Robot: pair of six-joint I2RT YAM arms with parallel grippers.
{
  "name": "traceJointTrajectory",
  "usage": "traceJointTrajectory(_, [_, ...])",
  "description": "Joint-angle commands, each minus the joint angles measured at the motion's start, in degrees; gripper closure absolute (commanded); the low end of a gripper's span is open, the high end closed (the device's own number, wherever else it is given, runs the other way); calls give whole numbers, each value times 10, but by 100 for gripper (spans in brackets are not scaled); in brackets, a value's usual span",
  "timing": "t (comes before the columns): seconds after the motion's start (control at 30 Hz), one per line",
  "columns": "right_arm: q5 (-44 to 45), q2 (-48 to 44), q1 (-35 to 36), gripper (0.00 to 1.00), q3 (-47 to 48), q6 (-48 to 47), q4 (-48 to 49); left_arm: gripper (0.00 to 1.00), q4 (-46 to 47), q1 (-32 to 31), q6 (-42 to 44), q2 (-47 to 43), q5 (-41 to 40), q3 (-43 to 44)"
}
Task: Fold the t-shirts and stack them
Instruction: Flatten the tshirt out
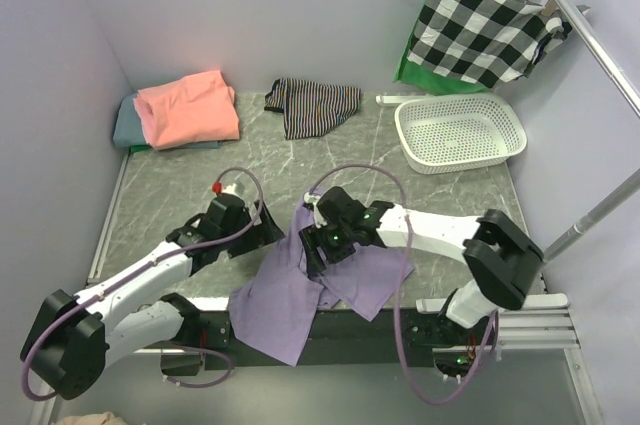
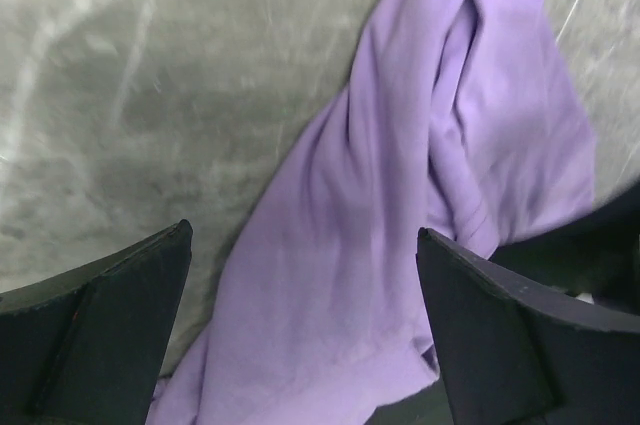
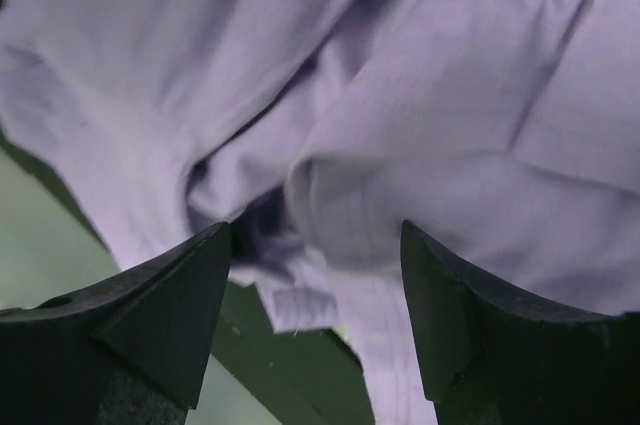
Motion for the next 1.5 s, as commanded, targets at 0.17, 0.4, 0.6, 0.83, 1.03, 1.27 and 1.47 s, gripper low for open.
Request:
traceJointTrajectory(0.17, [43, 98, 2, 36, 88, -18, -6, 3, 58, -54, -39, 21, 42, -42])
traceJointTrajectory(0.4, [75, 77, 2, 84, 95, -21, -13, 95, 69, -68, -33, 52, 33, -31])
traceJointTrajectory(0.6, [187, -1, 0, 88, 99, -25, -50, 99, -29, -66, 22, 71, -65, 67])
traceJointTrajectory(0.83, [312, -114, -28, 89, 72, -16, -113, 99, -87, 59, 96, 79, -122, 186])
traceJointTrajectory(1.03, [384, -160, -51, 94, 53, 10, -208, 99, -109, 134, 150, 95, -139, 268])
traceJointTrajectory(1.27, [429, -229, -89, 100, -2, 81, -241, 94, -127, 194, 189, 124, -144, 322])
traceJointTrajectory(1.47, [492, -288, -117, 100, -3, 125, -278, 84, -173, 230, 210, 122, -178, 348])
